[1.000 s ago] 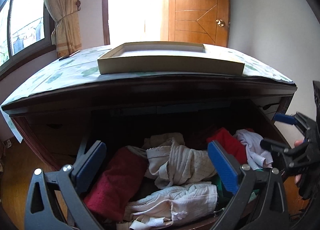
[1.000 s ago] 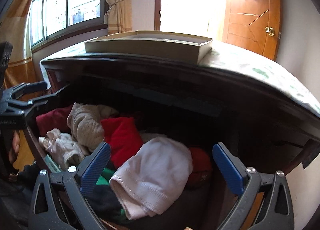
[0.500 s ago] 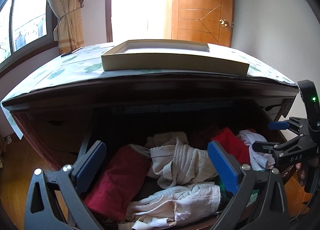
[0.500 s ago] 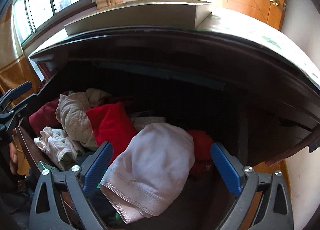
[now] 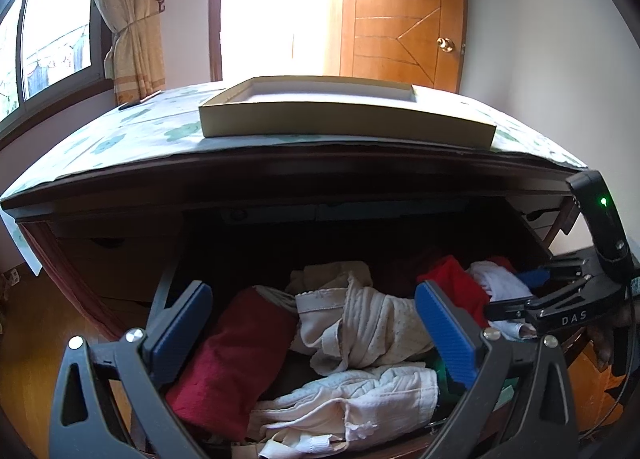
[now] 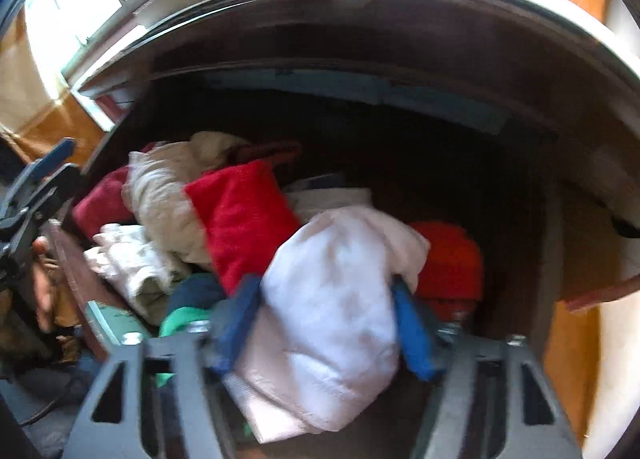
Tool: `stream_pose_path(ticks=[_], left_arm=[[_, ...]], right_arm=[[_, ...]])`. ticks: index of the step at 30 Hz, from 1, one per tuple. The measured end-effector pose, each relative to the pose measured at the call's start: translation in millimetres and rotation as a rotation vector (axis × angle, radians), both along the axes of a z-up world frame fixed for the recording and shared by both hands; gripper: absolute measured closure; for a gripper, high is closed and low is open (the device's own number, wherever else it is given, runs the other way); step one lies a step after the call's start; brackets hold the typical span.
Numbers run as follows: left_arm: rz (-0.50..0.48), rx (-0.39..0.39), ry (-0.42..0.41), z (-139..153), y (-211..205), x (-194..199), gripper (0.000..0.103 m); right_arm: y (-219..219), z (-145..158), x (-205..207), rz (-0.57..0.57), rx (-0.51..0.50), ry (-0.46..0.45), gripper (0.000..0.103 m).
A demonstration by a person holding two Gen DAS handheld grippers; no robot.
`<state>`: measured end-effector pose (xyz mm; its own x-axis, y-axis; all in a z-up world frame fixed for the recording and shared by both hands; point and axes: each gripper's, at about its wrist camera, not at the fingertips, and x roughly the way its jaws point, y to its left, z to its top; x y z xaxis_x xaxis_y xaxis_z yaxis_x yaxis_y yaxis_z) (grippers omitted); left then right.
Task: Take underwear out of drawer
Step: 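Reach the right gripper into the drawer and grasp the pale pink underwear, then grasp the red sock with the left gripper while the right gripper holds the pink underwear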
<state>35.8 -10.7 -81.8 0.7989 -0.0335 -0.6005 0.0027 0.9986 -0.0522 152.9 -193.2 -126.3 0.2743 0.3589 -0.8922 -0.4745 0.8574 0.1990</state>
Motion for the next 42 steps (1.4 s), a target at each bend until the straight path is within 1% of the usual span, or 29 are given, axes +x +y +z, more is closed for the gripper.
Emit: stream_pose_path(ticks=[1,2,4,5,7,9,11,12,16,18,19,21,22,23,25,31,34,35,36,39,40,42], left_arm=[[0.000,-0.004,-0.001,0.1,0.4,-0.1,0.000],[-0.001,-0.006,-0.001,-0.1,0.5,-0.4,0.000],[-0.006,-0.011,0.000,-0.6,0.2,-0.7,0.000],[-0.009,-0.011,0.000,-0.6,-0.5,-0.9,0.000],[-0.018,-0.012,-0.001,-0.7,-1.5,-1.4,0.000],[-0.030,-0.022,0.002,-0.2,-0.7,-1.2,0.000],[-0.029,-0.016,0.003,2.5,3.8,0.0,0.001],[-0.019,-0.015,-0.002,5.0,8.6,0.1,0.001],[0.031,-0.061,-0.028,17.0,36.8,-0.3,0.001],[0.057,-0.066,-0.032,19.6,47.5,0.8,0.001],[0.068,-0.073,-0.028,19.8,52.8,1.5,0.002],[0.074,-0.094,-0.007,16.8,59.7,4.4,0.008],[0.076,-0.090,0.019,12.9,60.5,7.7,0.014],[0.072,-0.078,0.041,9.2,59.7,9.5,0.020],[0.042,-0.028,0.111,-1.0,51.6,17.0,0.025],[-0.086,0.119,0.253,-26.8,18.7,28.7,0.026],[-0.125,0.185,0.301,-34.7,8.3,34.1,0.032],[-0.132,0.203,0.316,-36.8,6.4,36.2,0.035],[-0.145,0.217,0.333,-39.4,4.1,38.4,0.036],[-0.175,0.266,0.409,-51.4,-0.7,46.7,0.036],[-0.183,0.262,0.425,-52.9,-1.6,48.6,0.041],[-0.199,0.271,0.456,-55.7,-4.5,51.2,0.041]], right_arm=[[-0.9,1.9,-2.0,0.002,0.010,-0.010,0.049],[0.6,1.6,-2.9,0.006,0.017,-0.023,0.051],[2.1,4.5,-8.0,0.020,0.026,-0.053,0.061],[2.2,6.5,-10.2,0.026,0.029,-0.068,0.063],[1.7,9.3,-13.6,0.026,0.033,-0.088,0.070],[0.1,12.1,-14.4,0.023,0.042,-0.105,0.073],[-1.9,14.9,-15.9,0.023,0.045,-0.117,0.074],[-1.9,15.1,-16.2,0.025,0.041,-0.123,0.075],[0.2,17.7,-19.9,0.038,0.014,-0.147,0.076],[-0.6,18.3,-20.6,0.038,0.019,-0.152,0.076],[-2.2,18.3,-20.3,0.035,0.025,-0.150,0.076],[-1.4,17.0,-18.1,0.035,0.031,-0.143,0.076],[-1.7,17.4,-18.3,0.034,0.031,-0.144,0.076],[0.1,15.8,-17.9,0.035,0.028,-0.145,0.076],[1.3,14.7,-17.2,0.036,0.027,-0.140,0.076],[4.5,12.4,-14.6,0.040,0.018,-0.130,0.074],[6.2,11.8,-14.9,0.041,0.014,-0.133,0.073],[6.1,11.7,-14.7,0.040,0.016,-0.133,0.073],[6.0,11.4,-14.8,0.039,0.017,-0.132,0.073],[5.8,10.6,-14.9,0.038,0.017,-0.131,0.073],[5.9,10.3,-14.9,0.038,0.017,-0.130,0.072],[6.1,10.0,-15.0,0.038,0.012,-0.131,0.072]])
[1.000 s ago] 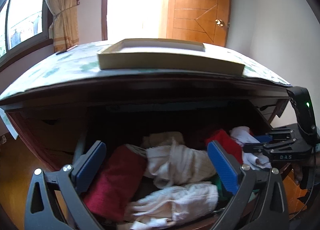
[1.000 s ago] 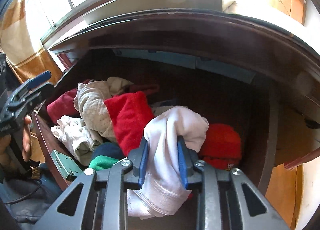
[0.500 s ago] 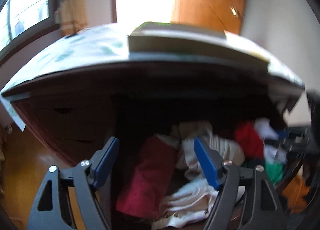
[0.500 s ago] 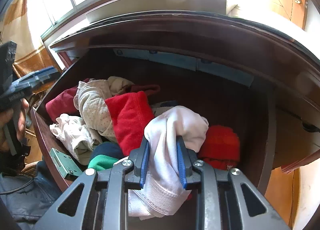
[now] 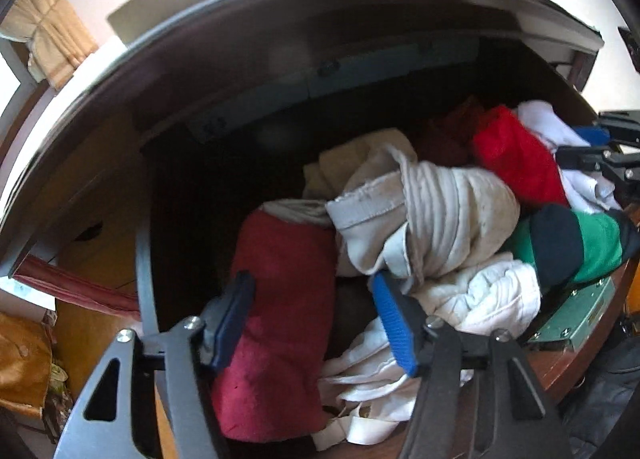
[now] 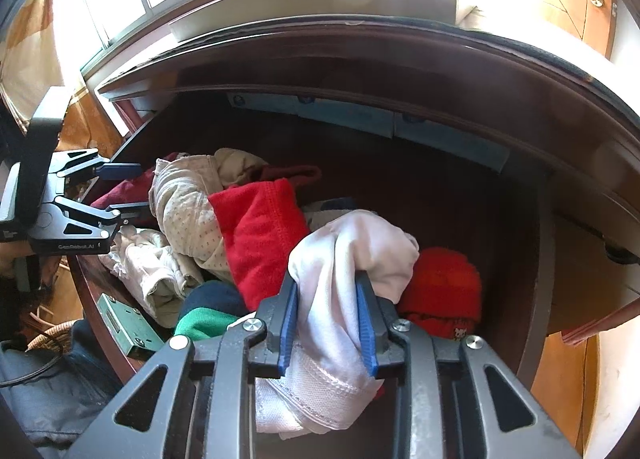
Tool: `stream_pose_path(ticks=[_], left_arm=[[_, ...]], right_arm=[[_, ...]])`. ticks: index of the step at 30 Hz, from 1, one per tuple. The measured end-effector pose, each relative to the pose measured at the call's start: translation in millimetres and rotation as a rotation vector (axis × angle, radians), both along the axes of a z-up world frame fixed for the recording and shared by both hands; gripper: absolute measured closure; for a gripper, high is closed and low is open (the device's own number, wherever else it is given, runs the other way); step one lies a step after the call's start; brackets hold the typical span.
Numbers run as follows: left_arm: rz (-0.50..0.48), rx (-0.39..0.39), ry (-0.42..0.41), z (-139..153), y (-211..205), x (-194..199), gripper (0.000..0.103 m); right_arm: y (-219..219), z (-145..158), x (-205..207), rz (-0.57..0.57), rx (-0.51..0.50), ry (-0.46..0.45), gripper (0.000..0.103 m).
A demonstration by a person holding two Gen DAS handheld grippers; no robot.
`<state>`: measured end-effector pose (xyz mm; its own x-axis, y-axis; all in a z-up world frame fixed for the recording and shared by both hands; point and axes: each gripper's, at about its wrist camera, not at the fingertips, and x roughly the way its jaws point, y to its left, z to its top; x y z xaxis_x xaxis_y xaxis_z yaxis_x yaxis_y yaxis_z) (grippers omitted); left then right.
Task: Take underwear out of drawer
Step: 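Grasp the red sock with the left gripper while the right gripper holds the pink underwear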
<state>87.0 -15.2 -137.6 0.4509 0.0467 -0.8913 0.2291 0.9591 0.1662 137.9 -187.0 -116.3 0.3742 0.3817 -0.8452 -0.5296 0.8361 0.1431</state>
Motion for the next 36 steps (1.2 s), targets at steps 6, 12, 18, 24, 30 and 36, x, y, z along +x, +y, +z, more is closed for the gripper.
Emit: stream_pose_path(ticks=[6,12,18,24,30,36], left_arm=[[-0.020,-0.014,0.113,-10.0,-0.8,15.8,0.042],[-0.036,-0.047,0.192,-17.0,4.5,30.2,0.043],[0.005,-0.064,0.178,-15.9,20.1,38.0,0.067],[-0.031,0.007,0.150,-15.9,9.5,36.0,0.076],[-0.018,-0.037,0.088,-7.9,14.6,25.5,0.088],[0.003,-0.096,0.003,8.9,26.2,5.8,0.091]], right_arm=[[-1.6,-0.7,2.1,-0.041,-0.012,0.001,0.058],[-0.5,-5.2,5.9,-0.054,-0.035,0.048,0.043],[-4.3,-5.8,7.3,-0.041,-0.012,0.066,0.049],[2.3,-7.6,5.1,0.003,-0.039,0.065,0.060],[-0.1,-1.3,-2.7,0.017,-0.024,0.000,0.073],[2.1,4.2,-10.1,0.029,-0.024,-0.062,0.075]])
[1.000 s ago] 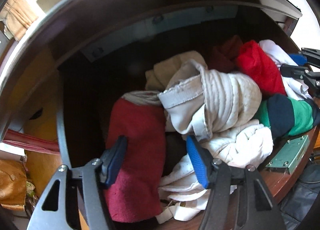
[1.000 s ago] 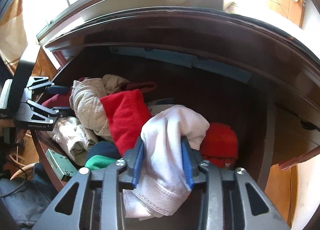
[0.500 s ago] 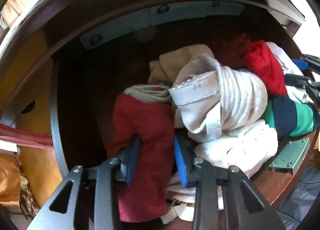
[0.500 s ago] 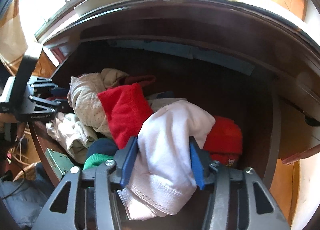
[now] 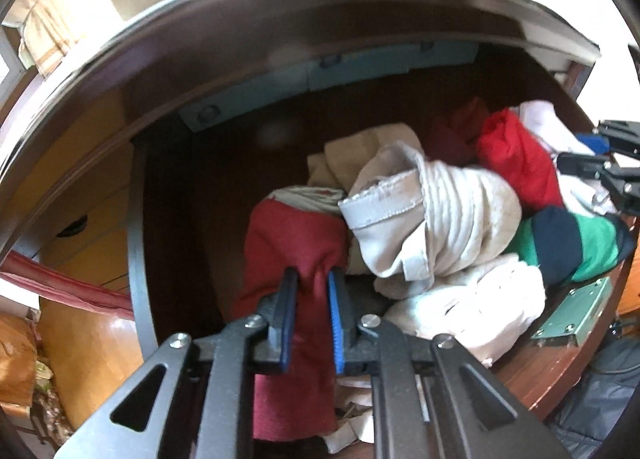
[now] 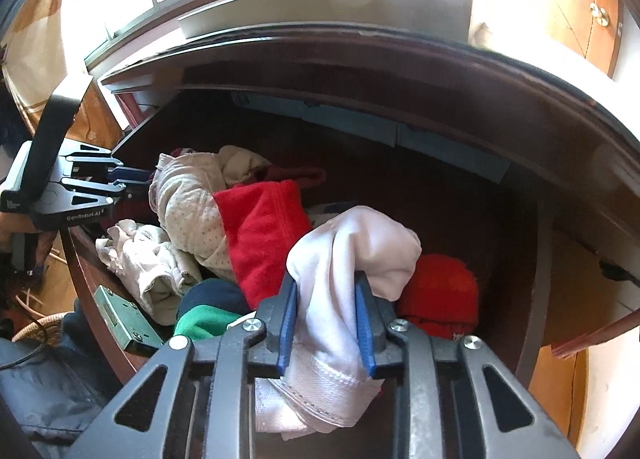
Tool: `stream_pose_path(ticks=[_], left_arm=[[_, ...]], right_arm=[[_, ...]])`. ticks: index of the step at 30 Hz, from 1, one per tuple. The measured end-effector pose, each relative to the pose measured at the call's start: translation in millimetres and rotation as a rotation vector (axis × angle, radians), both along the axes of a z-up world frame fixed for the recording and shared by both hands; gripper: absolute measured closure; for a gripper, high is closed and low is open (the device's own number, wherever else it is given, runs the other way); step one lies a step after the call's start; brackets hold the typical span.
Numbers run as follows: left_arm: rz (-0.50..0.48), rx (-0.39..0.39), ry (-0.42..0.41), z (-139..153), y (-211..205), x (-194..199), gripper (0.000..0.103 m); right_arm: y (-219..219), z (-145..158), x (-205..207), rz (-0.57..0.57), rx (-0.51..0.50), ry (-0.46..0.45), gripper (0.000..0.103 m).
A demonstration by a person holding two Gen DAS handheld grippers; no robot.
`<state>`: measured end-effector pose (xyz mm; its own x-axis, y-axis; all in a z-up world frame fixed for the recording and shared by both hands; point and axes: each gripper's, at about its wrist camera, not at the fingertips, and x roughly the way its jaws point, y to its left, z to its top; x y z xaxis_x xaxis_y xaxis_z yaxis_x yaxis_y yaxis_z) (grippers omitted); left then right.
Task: Take underwear out of drawer
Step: 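Grasp the red sock with the left gripper while the right gripper holds the pink underwear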
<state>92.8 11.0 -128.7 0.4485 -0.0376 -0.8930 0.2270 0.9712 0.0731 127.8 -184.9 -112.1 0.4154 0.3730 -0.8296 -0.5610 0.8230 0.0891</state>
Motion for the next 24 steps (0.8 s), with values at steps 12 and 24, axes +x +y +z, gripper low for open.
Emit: stream_pose_path(ticks=[12,24], left_arm=[[0.031,-0.113,-0.142,24.2,17.4,-36.3,0.102],[0.022,-0.056,-0.135,17.4,5.4,-37.9,0.101]], right_arm=[[-14.4,18.0,-15.2,0.015,0.084,-0.105,0.077],[-12.6,17.7,-16.5,0.016,0.065,-0.115,0.076]])
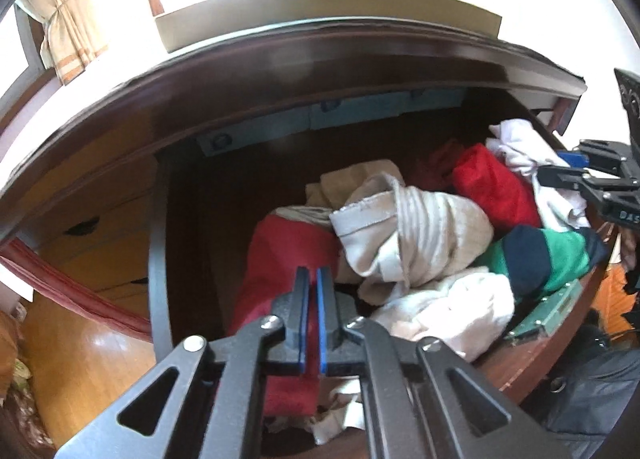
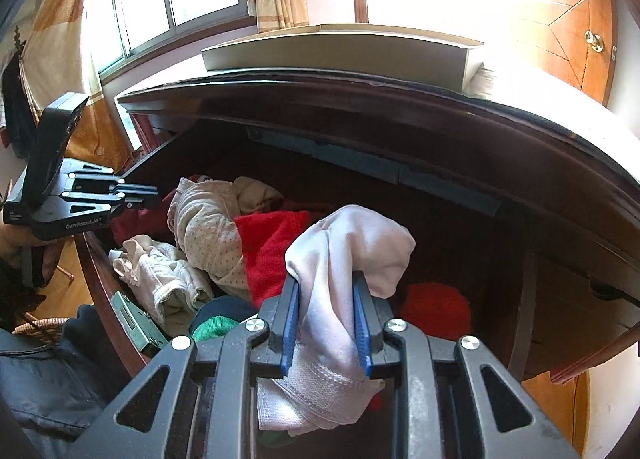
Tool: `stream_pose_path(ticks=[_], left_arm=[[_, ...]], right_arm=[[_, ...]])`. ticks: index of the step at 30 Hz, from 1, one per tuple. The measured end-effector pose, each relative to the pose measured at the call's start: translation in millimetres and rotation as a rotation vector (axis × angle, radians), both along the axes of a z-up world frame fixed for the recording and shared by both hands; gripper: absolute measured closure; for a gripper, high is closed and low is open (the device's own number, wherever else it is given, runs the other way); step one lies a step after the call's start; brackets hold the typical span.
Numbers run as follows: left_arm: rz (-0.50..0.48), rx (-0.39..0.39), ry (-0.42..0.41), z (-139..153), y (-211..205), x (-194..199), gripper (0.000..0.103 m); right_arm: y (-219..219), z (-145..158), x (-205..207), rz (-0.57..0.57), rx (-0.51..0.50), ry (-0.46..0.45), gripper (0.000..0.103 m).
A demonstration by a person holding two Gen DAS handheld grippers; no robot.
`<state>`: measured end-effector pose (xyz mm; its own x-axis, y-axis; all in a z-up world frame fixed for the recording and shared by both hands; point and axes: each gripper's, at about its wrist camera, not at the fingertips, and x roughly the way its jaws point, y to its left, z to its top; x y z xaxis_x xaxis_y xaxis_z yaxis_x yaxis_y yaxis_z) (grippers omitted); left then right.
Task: Take underwear out of drawer
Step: 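Grasp the red sock with the left gripper while the right gripper holds the pink underwear, then lift the red sock and pink underwear out of the drawer with both grippers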
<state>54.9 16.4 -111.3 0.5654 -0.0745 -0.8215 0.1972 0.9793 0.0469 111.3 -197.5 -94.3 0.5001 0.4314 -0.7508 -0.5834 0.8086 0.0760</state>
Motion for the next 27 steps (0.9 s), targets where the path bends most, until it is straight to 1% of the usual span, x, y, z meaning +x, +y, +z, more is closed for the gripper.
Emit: stream_pose_path(ticks=[1,3,4,5,6,7,10,12,13,15,17,19,21,24,25,26,27], left_arm=[[-0.003,0.012,0.018,-2.3,-1.2,3.5,0.101],[-0.007,0.032,0.032,-3.7,-5.0,8.1,0.091],[-0.016,0.050,0.053,-4.7,-7.3,10.3,0.075],[-0.019,0.068,0.065,-5.3,-8.9,12.2,0.063],[-0.014,0.080,0.066,-4.6,-9.2,13.5,0.058],[-0.014,0.092,0.079,-5.0,-9.8,15.4,0.051],[-0.041,0.134,0.138,-10.0,-14.8,21.9,0.051],[-0.047,0.156,0.174,-15.2,-17.3,27.5,0.051],[-0.044,0.165,0.205,-18.8,-17.4,31.6,0.051],[-0.044,0.190,0.225,-20.7,-20.5,36.6,0.051],[-0.065,0.226,0.257,-24.6,-26.2,40.9,0.051],[-0.082,0.247,0.287,-28.8,-30.2,46.2,0.051],[-0.088,0.242,0.315,-30.5,-31.4,51.4,0.051],[-0.090,0.231,0.312,-29.4,-32.0,53.5,0.052],[-0.082,0.224,0.300,-28.1,-31.0,52.5,0.065],[-0.077,0.222,0.297,-29.2,-27.7,52.1,0.075],[-0.075,0.213,0.289,-29.0,-25.4,50.0,0.076]], right_arm=[[0.9,-0.1,-0.4,0.000,-0.002,-0.001,0.076],[2.4,-0.7,-0.4,0.002,-0.006,0.000,0.076],[2.7,-0.7,-0.5,0.003,-0.007,0.000,0.076],[3.0,-0.8,-0.6,0.003,-0.007,0.000,0.076],[3.0,-0.9,-0.7,0.005,-0.007,0.001,0.076],[3.1,-1.3,-0.6,0.005,-0.006,0.003,0.076],[2.7,-1.6,-0.7,0.006,-0.006,0.003,0.076],[2.4,-1.5,-0.8,0.006,-0.005,0.002,0.076],[2.5,-1.2,-0.9,0.006,-0.002,0.002,0.076],[2.0,-1.4,-0.6,0.007,0.001,0.002,0.076],[1.4,-1.5,-0.7,0.007,0.001,0.004,0.076],[2.0,-1.9,0.0,0.008,-0.004,0.010,0.076],[3.3,-2.5,0.3,0.006,-0.012,0.013,0.076],[5.3,-2.2,-0.6,0.002,-0.019,0.000,0.076],[4.6,-0.9,-2.4,0.001,-0.015,-0.014,0.076],[3.9,0.3,-4.1,-0.001,-0.010,-0.028,0.076],[2.6,1.7,-5.3,-0.002,0.001,-0.038,0.076]])
